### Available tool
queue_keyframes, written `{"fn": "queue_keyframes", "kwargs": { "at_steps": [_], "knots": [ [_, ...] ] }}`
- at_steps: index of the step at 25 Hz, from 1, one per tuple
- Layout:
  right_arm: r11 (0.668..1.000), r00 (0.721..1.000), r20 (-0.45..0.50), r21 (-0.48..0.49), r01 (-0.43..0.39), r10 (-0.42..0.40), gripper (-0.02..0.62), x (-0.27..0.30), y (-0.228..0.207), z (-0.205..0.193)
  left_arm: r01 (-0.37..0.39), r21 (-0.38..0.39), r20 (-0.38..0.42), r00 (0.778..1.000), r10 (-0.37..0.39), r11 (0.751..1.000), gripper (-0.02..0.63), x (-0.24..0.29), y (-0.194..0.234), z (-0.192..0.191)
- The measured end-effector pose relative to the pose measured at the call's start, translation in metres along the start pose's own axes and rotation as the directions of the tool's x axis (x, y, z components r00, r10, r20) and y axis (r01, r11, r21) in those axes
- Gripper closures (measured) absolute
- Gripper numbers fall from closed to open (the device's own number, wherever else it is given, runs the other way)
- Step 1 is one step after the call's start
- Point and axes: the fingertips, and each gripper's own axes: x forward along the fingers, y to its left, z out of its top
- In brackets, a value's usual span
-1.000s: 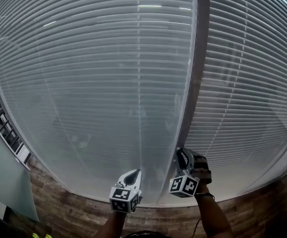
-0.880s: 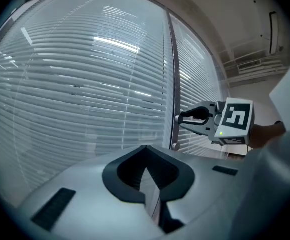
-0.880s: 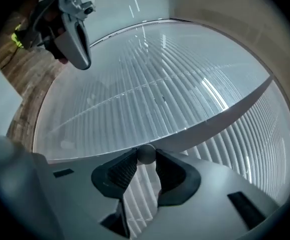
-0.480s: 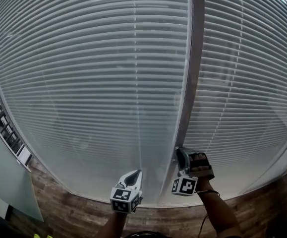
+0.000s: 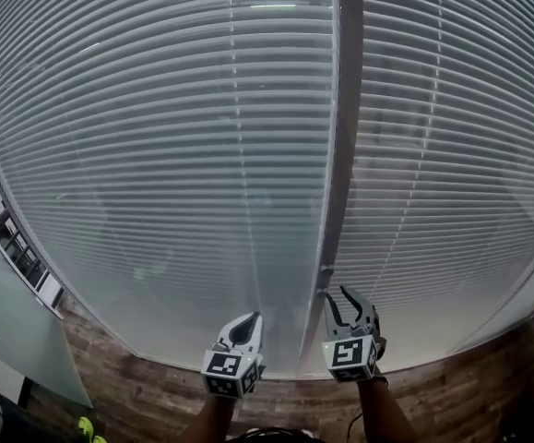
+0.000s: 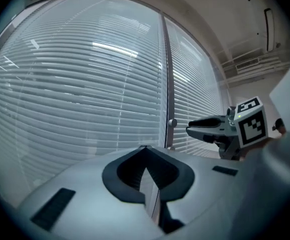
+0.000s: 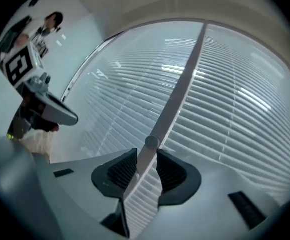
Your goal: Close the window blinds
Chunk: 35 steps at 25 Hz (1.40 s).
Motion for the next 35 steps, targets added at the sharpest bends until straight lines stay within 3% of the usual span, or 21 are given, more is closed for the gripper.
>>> {"fn": "queue_keyframes", "kwargs": {
  "at_steps": [3, 7, 13, 18, 21, 27, 30, 32, 35],
  "knots": [
    [0.988, 0.994, 0.106, 0.153, -0.011, -0.006, 0.482, -0.026, 0.002, -0.002, -0.01, -0.001, 0.001, 1.0, 0.01, 1.0, 0.606, -0.01, -0.013, -0.005],
    [0.97, 0.986, 0.152, 0.243, 0.022, -0.061, 0.588, -0.054, 0.005, -0.005, -0.051, -0.011, 0.005, 0.999, 0.051, 0.999, 0.606, -0.027, -0.023, -0.007],
    [0.979, 0.989, 0.143, 0.205, 0.001, -0.031, 0.591, -0.071, 0.01, -0.018, -0.066, 0.006, 0.009, 0.998, 0.066, 0.998, 0.606, -0.037, -0.047, -0.003],
    [0.946, 0.984, 0.176, 0.318, -0.07, 0.014, 0.592, -0.101, 0.032, -0.027, -0.093, 0.009, -0.016, 0.996, 0.093, 0.996, 0.606, -0.063, -0.052, -0.015],
    [0.937, 0.978, 0.202, 0.33, -0.112, 0.045, 0.592, -0.117, 0.052, -0.024, -0.094, 0.005, -0.02, 0.995, 0.094, 0.996, 0.606, -0.076, -0.054, -0.014],
    [0.938, 0.987, 0.163, 0.343, -0.047, -0.01, 0.592, -0.169, 0.103, -0.008, -0.046, 0.017, -0.011, 0.999, 0.046, 0.999, 0.606, -0.141, -0.054, -0.024],
    [0.963, 0.985, 0.167, 0.269, -0.013, -0.033, 0.592, -0.19, 0.123, 0.005, -0.046, 0.028, -0.01, 0.999, 0.047, 0.999, 0.606, -0.17, -0.049, -0.025],
    [0.976, 0.988, 0.151, 0.219, -0.01, -0.023, 0.592, -0.2, 0.131, 0.013, -0.061, 0.022, -0.033, 0.998, 0.062, 0.998, 0.606, -0.185, -0.048, -0.022],
    [0.964, 0.993, 0.117, 0.262, -0.036, 0.006, 0.592, -0.215, 0.15, 0.012, -0.069, 0.008, -0.053, 0.996, 0.07, 0.998, 0.606, -0.212, -0.049, -0.03]
  ]
}}
